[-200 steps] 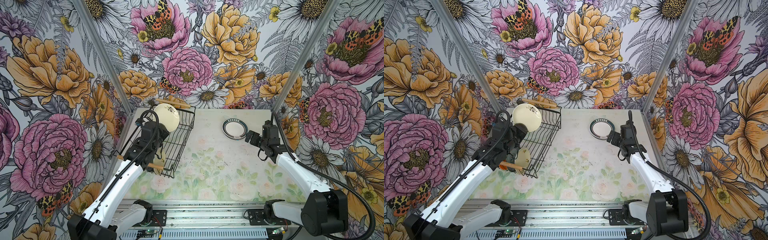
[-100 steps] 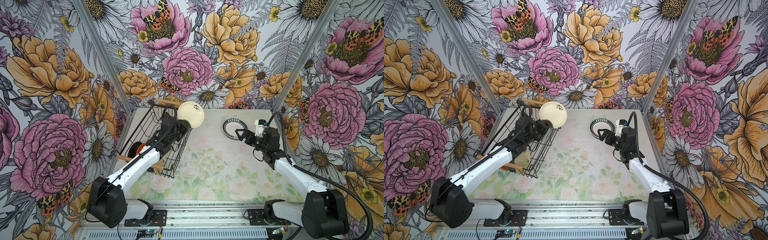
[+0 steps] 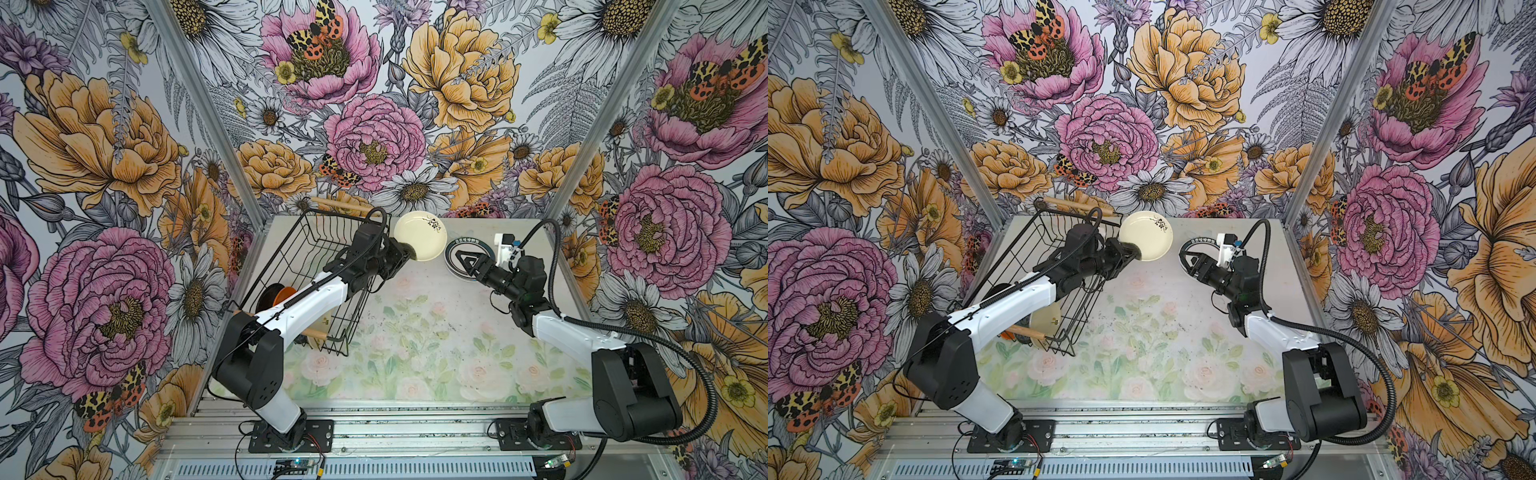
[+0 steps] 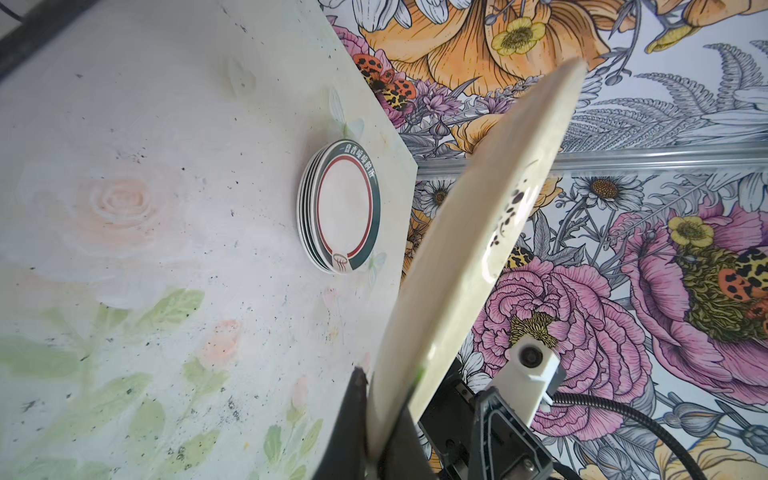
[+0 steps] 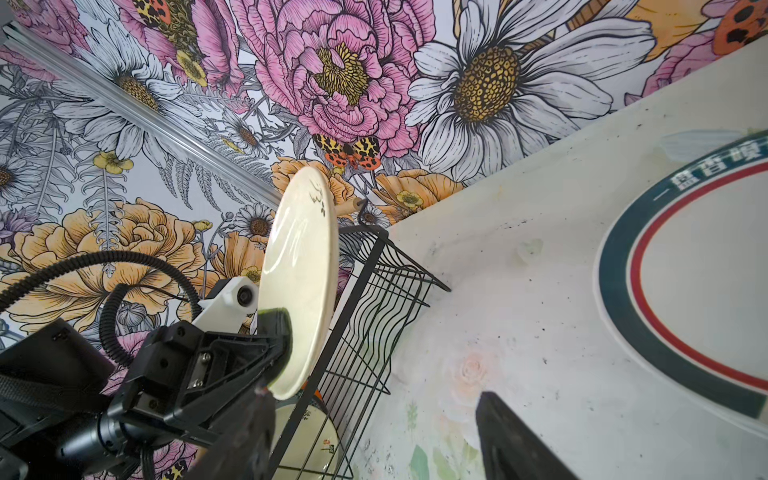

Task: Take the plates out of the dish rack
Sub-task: 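Lift the cream plate out of the rack with the left gripper while the right approaches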

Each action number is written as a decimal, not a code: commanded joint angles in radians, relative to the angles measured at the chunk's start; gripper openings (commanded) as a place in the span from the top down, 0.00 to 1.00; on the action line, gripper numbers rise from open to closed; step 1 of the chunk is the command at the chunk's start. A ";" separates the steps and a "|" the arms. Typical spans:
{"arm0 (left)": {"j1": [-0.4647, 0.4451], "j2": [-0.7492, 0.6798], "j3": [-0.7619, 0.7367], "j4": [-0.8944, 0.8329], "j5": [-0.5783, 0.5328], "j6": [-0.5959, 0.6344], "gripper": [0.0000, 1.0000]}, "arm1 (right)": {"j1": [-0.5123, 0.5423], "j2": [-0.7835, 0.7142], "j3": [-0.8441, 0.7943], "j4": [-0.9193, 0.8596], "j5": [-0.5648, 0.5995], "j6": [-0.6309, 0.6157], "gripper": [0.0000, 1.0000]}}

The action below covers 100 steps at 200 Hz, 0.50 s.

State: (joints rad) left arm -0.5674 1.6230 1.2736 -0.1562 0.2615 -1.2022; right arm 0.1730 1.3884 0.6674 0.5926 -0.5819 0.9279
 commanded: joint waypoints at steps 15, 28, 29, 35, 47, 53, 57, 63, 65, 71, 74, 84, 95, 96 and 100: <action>-0.017 0.044 0.051 -0.013 0.096 0.024 1.00 | 0.022 0.045 0.064 0.103 -0.023 0.040 0.26; -0.018 0.053 0.049 -0.005 0.103 0.023 1.00 | 0.028 0.058 0.076 0.107 -0.024 0.041 0.29; -0.018 0.053 0.049 -0.004 0.103 0.023 1.00 | 0.028 0.059 0.077 0.108 -0.023 0.041 0.29; -0.019 0.056 0.049 -0.004 0.106 0.024 1.00 | 0.029 0.065 0.082 0.112 -0.024 0.044 0.30; -0.020 0.064 0.049 0.005 0.113 0.024 1.00 | 0.033 0.082 0.092 0.118 -0.026 0.047 0.31; -0.021 0.069 0.049 0.006 0.120 0.024 1.00 | 0.035 0.091 0.097 0.116 -0.024 0.050 0.31; -0.021 0.072 0.051 0.007 0.124 0.024 1.00 | 0.035 0.097 0.101 0.117 -0.025 0.052 0.33; -0.022 0.076 0.050 0.012 0.130 0.022 1.00 | 0.038 0.107 0.107 0.119 -0.026 0.054 0.35; -0.023 0.078 0.050 0.014 0.132 0.021 1.00 | 0.039 0.110 0.108 0.119 -0.027 0.054 0.36; -0.024 0.081 0.052 0.016 0.138 0.021 1.00 | 0.039 0.120 0.114 0.122 -0.026 0.055 0.37; -0.025 0.083 0.052 0.017 0.140 0.021 1.00 | 0.041 0.126 0.118 0.123 -0.026 0.055 0.38; -0.027 0.086 0.051 0.024 0.146 0.019 1.00 | 0.044 0.142 0.127 0.126 -0.027 0.058 0.42; -0.028 0.088 0.051 0.025 0.151 0.018 1.00 | 0.046 0.163 0.138 0.137 -0.038 0.065 0.45; -0.028 0.088 0.050 0.026 0.151 0.018 1.00 | 0.046 0.163 0.139 0.138 -0.038 0.066 0.45; -0.028 0.087 0.048 0.029 0.152 0.017 1.00 | 0.048 0.170 0.143 0.140 -0.041 0.068 0.46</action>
State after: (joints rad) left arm -0.5877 1.7042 1.2945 -0.1677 0.3668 -1.1984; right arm 0.2096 1.5261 0.7635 0.6788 -0.6006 0.9871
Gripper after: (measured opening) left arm 0.081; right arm 0.563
